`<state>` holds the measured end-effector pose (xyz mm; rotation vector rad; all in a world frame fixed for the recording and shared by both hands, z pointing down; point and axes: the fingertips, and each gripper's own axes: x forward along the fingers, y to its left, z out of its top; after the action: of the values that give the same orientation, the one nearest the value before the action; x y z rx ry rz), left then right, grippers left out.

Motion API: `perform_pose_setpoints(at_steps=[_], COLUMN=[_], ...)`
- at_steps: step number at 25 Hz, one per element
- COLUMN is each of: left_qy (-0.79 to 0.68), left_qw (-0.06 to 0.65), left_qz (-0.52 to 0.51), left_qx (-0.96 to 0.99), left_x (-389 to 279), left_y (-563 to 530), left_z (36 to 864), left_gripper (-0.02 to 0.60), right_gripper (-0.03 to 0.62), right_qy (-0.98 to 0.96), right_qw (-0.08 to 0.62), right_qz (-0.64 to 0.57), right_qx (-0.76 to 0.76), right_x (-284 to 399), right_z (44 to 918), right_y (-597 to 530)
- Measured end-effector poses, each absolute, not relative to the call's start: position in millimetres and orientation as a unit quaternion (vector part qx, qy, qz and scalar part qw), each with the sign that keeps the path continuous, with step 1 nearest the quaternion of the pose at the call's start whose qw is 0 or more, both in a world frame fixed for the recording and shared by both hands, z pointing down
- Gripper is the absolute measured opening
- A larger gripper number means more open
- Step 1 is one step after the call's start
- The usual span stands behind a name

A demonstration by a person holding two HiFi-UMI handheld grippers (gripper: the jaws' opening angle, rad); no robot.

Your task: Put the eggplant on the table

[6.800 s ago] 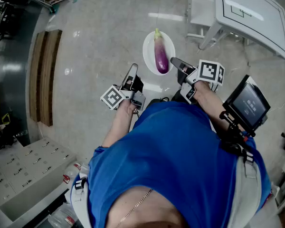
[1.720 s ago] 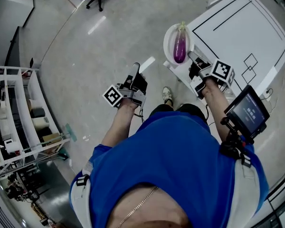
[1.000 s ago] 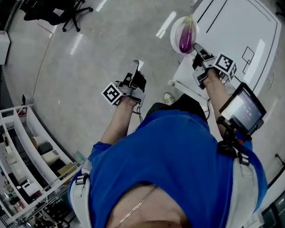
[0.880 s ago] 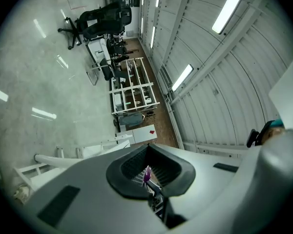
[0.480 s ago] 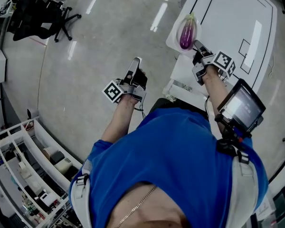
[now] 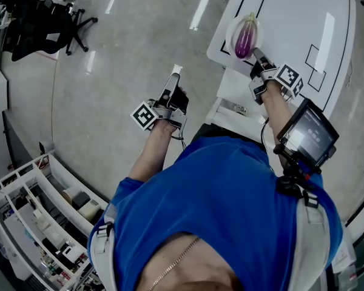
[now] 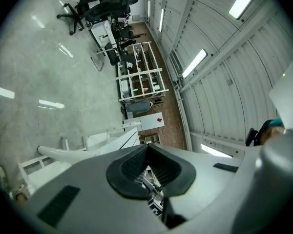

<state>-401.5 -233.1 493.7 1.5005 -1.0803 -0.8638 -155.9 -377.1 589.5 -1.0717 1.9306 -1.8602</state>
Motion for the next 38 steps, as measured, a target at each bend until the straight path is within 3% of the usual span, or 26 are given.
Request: perform_pose_setpoints(at_steps=[17, 38], left_qy=[-0.445, -0.445], left_qw=[0.548, 0.547], left_qz=[-0.326, -0.322], left_qx=[0.629, 0.632], left_x=[-374.4, -371.0], left_y=[-257.9, -258.6], left_z=[517.9, 517.1], left_gripper=[0.008, 0.008], right_gripper=[0.014, 0.014], right_qy=[0.623, 0.608], right_qw=[0.123, 0.095], right_qz=[-0.650, -0.652], right_qx=[-0.416, -0.443], right_x=[-110.9, -108.7], right_z=[646.2, 655.5], right_y=[-401.7, -403.5])
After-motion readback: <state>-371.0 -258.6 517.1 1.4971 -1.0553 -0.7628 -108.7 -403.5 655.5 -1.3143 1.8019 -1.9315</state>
